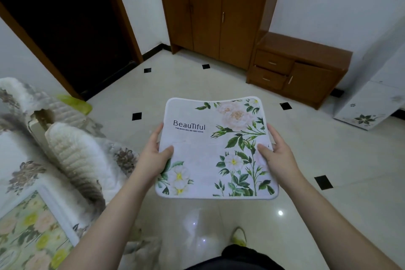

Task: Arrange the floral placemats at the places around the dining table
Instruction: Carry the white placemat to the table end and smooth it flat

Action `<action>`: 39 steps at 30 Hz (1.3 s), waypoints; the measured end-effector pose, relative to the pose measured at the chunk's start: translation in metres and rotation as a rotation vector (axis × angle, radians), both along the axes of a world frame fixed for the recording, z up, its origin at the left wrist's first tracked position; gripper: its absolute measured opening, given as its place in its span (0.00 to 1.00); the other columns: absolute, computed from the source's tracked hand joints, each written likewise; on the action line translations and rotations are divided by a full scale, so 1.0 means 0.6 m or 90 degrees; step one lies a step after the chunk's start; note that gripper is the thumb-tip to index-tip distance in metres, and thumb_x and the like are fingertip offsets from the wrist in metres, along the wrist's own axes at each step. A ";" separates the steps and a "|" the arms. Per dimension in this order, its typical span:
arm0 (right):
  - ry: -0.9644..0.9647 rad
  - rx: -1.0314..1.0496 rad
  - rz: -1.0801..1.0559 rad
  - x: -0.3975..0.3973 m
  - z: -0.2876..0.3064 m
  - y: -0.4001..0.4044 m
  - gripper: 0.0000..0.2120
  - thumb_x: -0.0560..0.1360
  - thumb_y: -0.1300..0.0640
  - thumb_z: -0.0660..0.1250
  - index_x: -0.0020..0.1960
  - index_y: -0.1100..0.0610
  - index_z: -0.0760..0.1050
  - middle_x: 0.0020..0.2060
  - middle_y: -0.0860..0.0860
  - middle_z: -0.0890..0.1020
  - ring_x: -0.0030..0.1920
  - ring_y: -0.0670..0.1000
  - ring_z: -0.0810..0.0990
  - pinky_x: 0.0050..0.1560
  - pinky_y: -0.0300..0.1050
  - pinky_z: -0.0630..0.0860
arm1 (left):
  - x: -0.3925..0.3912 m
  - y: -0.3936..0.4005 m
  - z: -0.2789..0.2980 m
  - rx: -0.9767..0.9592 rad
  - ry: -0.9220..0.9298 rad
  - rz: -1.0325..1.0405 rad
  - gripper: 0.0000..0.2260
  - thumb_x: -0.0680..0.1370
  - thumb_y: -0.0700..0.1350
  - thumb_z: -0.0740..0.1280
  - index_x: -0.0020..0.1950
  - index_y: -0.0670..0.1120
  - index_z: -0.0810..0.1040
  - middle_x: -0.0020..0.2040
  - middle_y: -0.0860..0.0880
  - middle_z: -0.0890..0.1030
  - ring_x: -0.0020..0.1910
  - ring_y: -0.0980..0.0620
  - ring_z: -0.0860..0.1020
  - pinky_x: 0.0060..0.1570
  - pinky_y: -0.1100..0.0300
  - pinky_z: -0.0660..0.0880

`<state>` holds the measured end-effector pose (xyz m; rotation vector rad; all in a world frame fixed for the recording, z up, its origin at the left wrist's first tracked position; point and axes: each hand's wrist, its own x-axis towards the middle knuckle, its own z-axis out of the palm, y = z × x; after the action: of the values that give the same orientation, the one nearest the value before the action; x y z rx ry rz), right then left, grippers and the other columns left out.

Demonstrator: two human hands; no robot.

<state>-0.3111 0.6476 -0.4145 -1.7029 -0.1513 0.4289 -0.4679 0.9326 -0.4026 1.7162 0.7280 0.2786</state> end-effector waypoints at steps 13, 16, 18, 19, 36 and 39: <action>0.035 0.019 0.041 0.284 0.020 0.059 0.30 0.80 0.64 0.64 0.70 0.32 0.66 0.56 0.47 0.85 0.52 0.53 0.86 0.56 0.62 0.81 | 0.255 0.035 0.014 -0.022 0.015 0.041 0.34 0.78 0.39 0.65 0.74 0.71 0.60 0.58 0.53 0.84 0.50 0.50 0.85 0.54 0.43 0.81; 0.030 0.012 0.070 0.325 0.020 0.120 0.30 0.80 0.65 0.63 0.73 0.36 0.65 0.55 0.46 0.85 0.51 0.51 0.86 0.55 0.59 0.81 | 0.279 0.083 0.009 -0.021 0.016 0.068 0.33 0.79 0.38 0.64 0.75 0.67 0.60 0.59 0.51 0.83 0.50 0.49 0.85 0.53 0.43 0.81; 0.031 0.009 0.089 0.351 0.019 0.171 0.30 0.80 0.65 0.63 0.73 0.37 0.65 0.55 0.47 0.85 0.51 0.51 0.86 0.54 0.57 0.82 | 0.293 0.124 0.002 -0.023 0.013 0.089 0.33 0.79 0.38 0.64 0.75 0.66 0.60 0.59 0.49 0.83 0.49 0.49 0.86 0.52 0.44 0.81; 0.033 0.009 0.099 0.364 0.017 0.199 0.30 0.80 0.65 0.63 0.73 0.38 0.65 0.56 0.47 0.85 0.50 0.51 0.86 0.52 0.57 0.82 | 0.297 0.146 -0.001 -0.019 0.014 0.104 0.33 0.79 0.38 0.64 0.75 0.67 0.59 0.59 0.49 0.83 0.48 0.50 0.86 0.51 0.45 0.82; 0.003 -0.013 0.289 0.485 0.039 0.696 0.28 0.80 0.64 0.63 0.71 0.36 0.66 0.56 0.48 0.85 0.49 0.55 0.87 0.51 0.63 0.82 | 0.315 0.537 0.000 -0.043 -0.039 0.269 0.33 0.80 0.35 0.64 0.77 0.63 0.60 0.60 0.49 0.84 0.53 0.48 0.85 0.57 0.42 0.79; 0.005 -0.011 0.326 0.510 0.043 0.761 0.29 0.80 0.64 0.63 0.71 0.35 0.66 0.56 0.48 0.85 0.49 0.56 0.87 0.51 0.63 0.82 | 0.321 0.575 -0.002 -0.053 -0.045 0.309 0.33 0.80 0.35 0.64 0.76 0.64 0.60 0.60 0.50 0.83 0.53 0.50 0.84 0.56 0.45 0.80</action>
<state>-0.0052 1.1043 -0.3889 -1.6708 -0.5856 0.8146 -0.2752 1.2773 -0.4041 1.4260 1.0840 0.6306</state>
